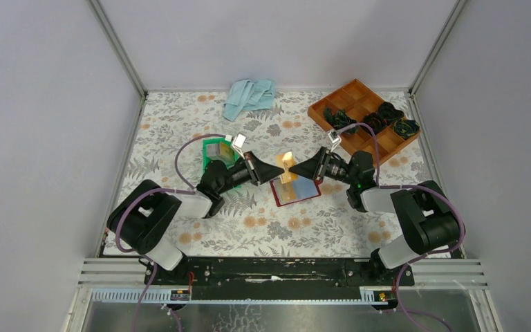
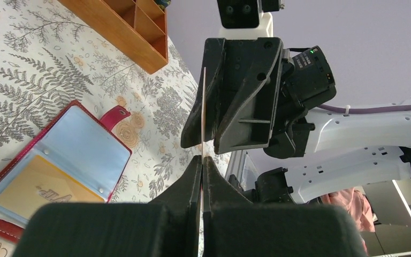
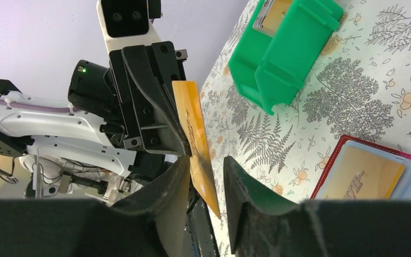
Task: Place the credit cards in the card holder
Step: Pick up the credit card from the storage box.
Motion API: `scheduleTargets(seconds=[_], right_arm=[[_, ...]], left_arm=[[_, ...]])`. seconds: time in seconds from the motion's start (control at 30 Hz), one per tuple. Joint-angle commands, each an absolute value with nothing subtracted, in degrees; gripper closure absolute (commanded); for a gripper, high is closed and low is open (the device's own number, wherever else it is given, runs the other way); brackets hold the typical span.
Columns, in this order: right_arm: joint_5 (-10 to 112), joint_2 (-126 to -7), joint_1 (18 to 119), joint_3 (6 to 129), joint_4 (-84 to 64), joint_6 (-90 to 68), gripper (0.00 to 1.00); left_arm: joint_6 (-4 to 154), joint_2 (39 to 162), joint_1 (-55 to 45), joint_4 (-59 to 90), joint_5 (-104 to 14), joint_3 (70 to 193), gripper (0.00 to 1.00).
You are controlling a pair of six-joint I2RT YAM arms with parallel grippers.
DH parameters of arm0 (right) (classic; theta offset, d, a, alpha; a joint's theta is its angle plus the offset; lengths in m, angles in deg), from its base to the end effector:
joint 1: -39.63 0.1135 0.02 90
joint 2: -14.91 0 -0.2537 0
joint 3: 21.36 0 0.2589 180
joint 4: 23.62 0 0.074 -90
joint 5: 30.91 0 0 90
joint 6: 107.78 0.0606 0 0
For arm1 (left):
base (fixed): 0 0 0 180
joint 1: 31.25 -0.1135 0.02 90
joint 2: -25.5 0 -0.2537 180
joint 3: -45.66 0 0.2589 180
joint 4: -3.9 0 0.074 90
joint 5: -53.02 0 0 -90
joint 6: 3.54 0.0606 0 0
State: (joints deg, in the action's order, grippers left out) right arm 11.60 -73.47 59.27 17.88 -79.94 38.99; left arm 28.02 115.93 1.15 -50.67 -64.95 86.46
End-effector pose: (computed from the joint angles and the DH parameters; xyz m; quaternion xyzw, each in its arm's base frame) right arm 0.2640 0.1416 0.1857 -0.0935 0.6701 0.6339 0.3747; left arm 0.2521 -0.1937 0.1809 0.0257 0.6792 -0.6240 0.3856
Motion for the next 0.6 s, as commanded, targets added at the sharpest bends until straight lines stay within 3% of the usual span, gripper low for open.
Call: scheduleTargets(seconds=[0.0,0.23,0.3,0.57], right_arm=[[11.4,-72.4,59.3,18.1,-78.8,35.5,0.58],[13.6,-68.7,58.4,18.7,-69.9,29.9,0.49],[15.1,-66.9,57.8,18.9,-66.1,27.4,0.4],[27.0,-61.0,57.6,21.8,-43.8,15.8,0.42]], left_arm=[[27.5,116.6,1.3,-55.5,-62.4,85.2,1.0],[28.8,114.9,1.4,-48.5,-58.5,84.4,1.0],[29.5,114.2,1.7,-45.6,-57.1,84.4,1.0],[28.8,113.9,5.4,-33.0,-50.2,85.6,1.0]])
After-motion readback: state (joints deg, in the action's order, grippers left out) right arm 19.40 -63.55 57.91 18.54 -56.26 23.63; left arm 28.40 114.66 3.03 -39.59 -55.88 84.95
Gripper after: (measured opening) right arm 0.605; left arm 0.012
